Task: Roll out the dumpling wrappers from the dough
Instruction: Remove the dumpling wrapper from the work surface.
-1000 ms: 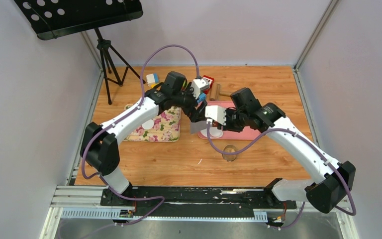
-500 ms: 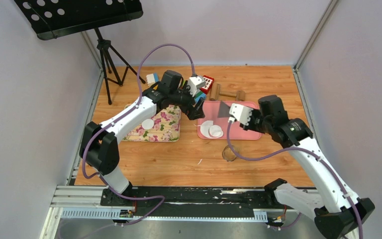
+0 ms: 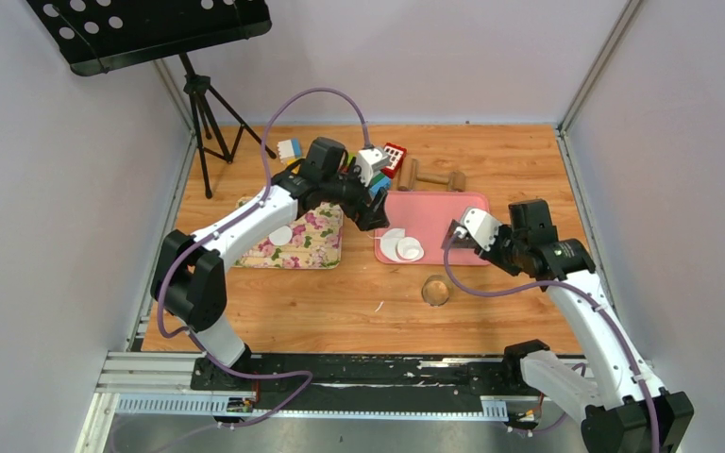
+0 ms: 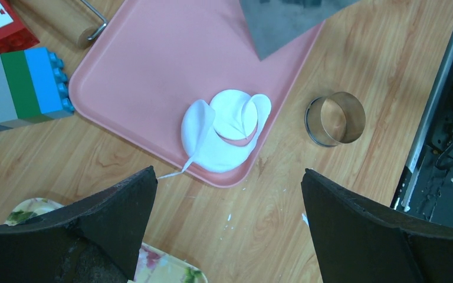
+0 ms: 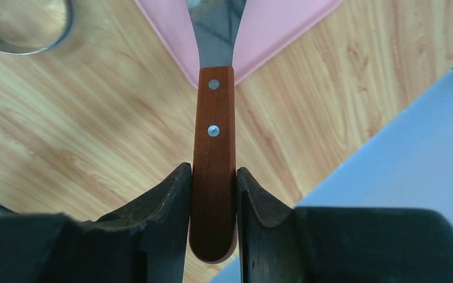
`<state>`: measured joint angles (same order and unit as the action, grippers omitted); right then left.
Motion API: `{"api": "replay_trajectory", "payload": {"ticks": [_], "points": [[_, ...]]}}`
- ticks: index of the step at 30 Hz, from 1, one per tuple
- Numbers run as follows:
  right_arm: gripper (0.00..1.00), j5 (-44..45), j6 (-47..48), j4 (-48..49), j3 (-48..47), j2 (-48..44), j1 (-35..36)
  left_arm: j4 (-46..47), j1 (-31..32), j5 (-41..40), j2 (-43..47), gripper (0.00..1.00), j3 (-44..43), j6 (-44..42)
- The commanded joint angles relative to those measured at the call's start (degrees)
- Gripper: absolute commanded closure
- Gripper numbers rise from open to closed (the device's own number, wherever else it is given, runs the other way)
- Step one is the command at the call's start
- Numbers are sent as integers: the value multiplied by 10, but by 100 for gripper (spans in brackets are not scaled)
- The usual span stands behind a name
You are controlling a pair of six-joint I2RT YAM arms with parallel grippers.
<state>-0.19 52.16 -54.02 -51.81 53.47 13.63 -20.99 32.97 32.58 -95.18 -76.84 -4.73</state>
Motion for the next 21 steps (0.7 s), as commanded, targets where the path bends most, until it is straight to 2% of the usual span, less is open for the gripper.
{"api": "replay_trajectory", "payload": {"ticks": [1,8,14,21], "points": [[100,-79,-37,-5,2,-10,-1,17,0,10,15,0,7,10],[100,-137,-51,-7,18,16,-1,28,5,-18,7,0,15,15],[100,-154,-59,-20,3,-5,-1,32,9,-49,-6,0,11,11],[100,-201,-72,-34,-11,-8,-2,31,19,-51,-33,0,-10,14]]}}
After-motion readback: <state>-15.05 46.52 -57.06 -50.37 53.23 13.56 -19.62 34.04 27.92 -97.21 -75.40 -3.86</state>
